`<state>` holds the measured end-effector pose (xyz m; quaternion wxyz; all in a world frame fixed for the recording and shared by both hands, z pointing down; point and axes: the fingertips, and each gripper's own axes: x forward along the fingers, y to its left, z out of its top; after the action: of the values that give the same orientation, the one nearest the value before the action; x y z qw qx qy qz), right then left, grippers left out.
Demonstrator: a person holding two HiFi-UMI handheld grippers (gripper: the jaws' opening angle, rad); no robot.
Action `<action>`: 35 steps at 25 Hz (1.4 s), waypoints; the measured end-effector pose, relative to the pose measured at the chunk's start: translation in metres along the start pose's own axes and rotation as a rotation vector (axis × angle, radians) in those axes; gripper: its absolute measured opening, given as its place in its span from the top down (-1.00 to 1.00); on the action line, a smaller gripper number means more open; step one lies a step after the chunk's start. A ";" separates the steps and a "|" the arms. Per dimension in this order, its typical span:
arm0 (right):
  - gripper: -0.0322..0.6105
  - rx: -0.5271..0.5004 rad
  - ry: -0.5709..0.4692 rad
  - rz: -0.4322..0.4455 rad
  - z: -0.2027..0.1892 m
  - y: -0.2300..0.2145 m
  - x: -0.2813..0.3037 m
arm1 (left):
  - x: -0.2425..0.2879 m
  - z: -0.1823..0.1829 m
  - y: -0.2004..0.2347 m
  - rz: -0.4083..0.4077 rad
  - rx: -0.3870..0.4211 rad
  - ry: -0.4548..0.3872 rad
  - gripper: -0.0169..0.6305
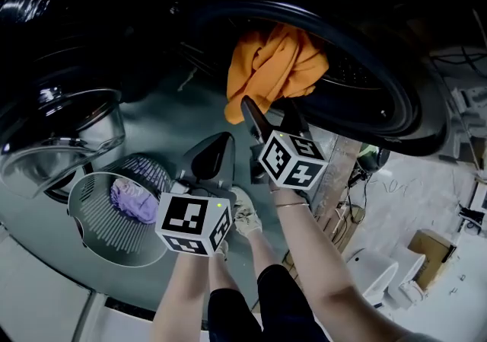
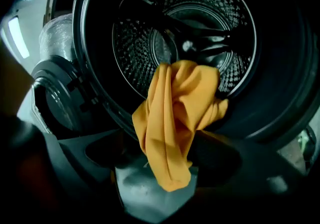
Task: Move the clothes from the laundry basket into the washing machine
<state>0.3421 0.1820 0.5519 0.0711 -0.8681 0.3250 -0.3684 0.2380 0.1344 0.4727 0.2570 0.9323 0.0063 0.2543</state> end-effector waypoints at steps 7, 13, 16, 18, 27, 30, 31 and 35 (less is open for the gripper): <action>-0.62 0.054 0.180 -0.072 -0.074 -0.013 0.037 | 0.001 -0.010 0.015 0.011 -0.028 -0.004 0.93; -0.10 0.083 0.168 -0.069 -0.066 -0.012 0.067 | 0.005 -0.022 0.023 0.012 -0.037 0.000 0.93; 0.48 0.052 0.124 -0.020 -0.048 -0.005 0.059 | 0.006 -0.022 0.022 0.009 -0.043 0.004 0.93; 0.56 0.004 0.082 0.024 -0.033 0.004 0.047 | 0.005 -0.020 0.022 0.008 -0.040 0.003 0.93; 0.61 -0.069 -0.169 -0.006 0.075 0.003 0.019 | 0.008 0.009 0.006 -0.006 -0.012 -0.023 0.93; 0.61 -0.098 -0.245 -0.009 0.111 0.002 0.023 | 0.008 0.017 0.000 -0.019 0.003 -0.028 0.93; 0.61 -0.100 -0.277 -0.016 0.125 0.001 0.024 | 0.007 0.020 -0.001 -0.023 0.010 -0.031 0.93; 0.61 -0.067 -0.408 -0.056 0.175 -0.003 0.018 | 0.002 0.025 0.003 -0.023 0.019 -0.045 0.93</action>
<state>0.4729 0.1533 0.4384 0.0962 -0.9352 0.2919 -0.1758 0.2516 0.1197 0.4565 0.2509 0.9402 0.0134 0.2301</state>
